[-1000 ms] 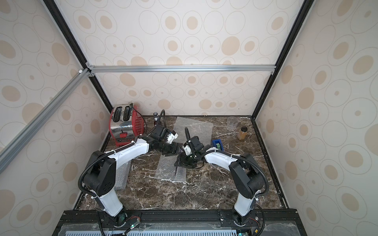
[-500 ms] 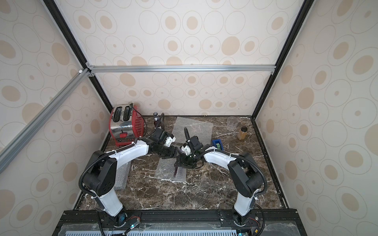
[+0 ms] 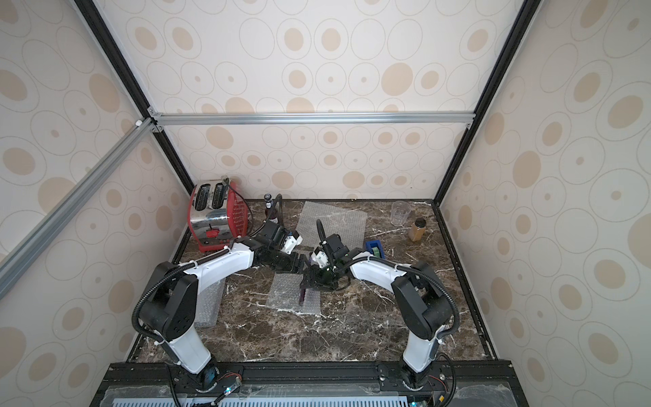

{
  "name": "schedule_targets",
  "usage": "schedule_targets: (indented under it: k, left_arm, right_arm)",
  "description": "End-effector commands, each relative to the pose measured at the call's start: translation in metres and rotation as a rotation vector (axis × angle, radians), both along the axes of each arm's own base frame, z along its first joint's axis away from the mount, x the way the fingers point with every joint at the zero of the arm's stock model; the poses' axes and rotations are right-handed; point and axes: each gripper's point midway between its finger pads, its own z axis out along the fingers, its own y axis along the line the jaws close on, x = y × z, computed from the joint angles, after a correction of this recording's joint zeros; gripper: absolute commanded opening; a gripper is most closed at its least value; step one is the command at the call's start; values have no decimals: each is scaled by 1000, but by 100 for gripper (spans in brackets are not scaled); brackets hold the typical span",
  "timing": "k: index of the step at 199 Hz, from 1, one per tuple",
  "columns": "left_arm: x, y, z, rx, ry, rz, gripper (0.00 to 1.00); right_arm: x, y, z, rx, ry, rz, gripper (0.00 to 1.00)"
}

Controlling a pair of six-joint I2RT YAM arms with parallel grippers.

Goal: Wrap wine bottles in bubble wrap
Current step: Wrap the wine bottle in bubble wrap.

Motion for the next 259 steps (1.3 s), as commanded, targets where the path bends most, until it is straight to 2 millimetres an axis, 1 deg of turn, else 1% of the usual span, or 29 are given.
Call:
schedule_targets:
  k: [1,26,56,73,87,110,134,153,170,182,207,235,251,259]
  left_arm:
    - [-23,-22,27,-108,15,-98,81]
    - [-27,-22,29,-110,13,-116,82]
    - [-30,-22,30,-123,17,-126,87]
    - [-32,-22,33,-128,15,-132,87]
    - [-32,-21,29,-130,15,-128,85]
    - [-33,-17,22,-96,18,-125,78]
    - [-34,-17,17,-95,24,-126,72]
    - [-34,-14,14,-78,27,-127,72]
    - [-32,-13,11,-68,22,-125,72]
    - [-32,-14,8,-74,30,-124,72]
    - [-31,-11,6,-53,29,-124,67]
    - [-29,-9,-5,-31,47,-101,53]
    - [-27,-7,-8,-6,46,-95,47]
    - [-26,-5,-12,4,44,-90,43]
  right_arm:
    - [27,26,45,124,-161,8,59]
    - [27,27,44,111,-146,19,59]
    - [31,31,52,141,-168,21,60]
    - [32,35,59,159,-170,28,60]
    - [33,39,64,189,-180,36,61]
    - [35,40,60,180,-171,38,61]
    - [36,46,63,223,-182,54,62]
    - [38,50,68,248,-195,62,62]
    - [37,56,78,306,-214,89,62]
    - [38,57,77,319,-222,93,62]
    - [38,59,74,330,-206,102,62]
    - [37,57,68,325,-204,103,61]
    - [38,54,66,318,-197,96,61]
    - [36,53,63,317,-199,99,62]
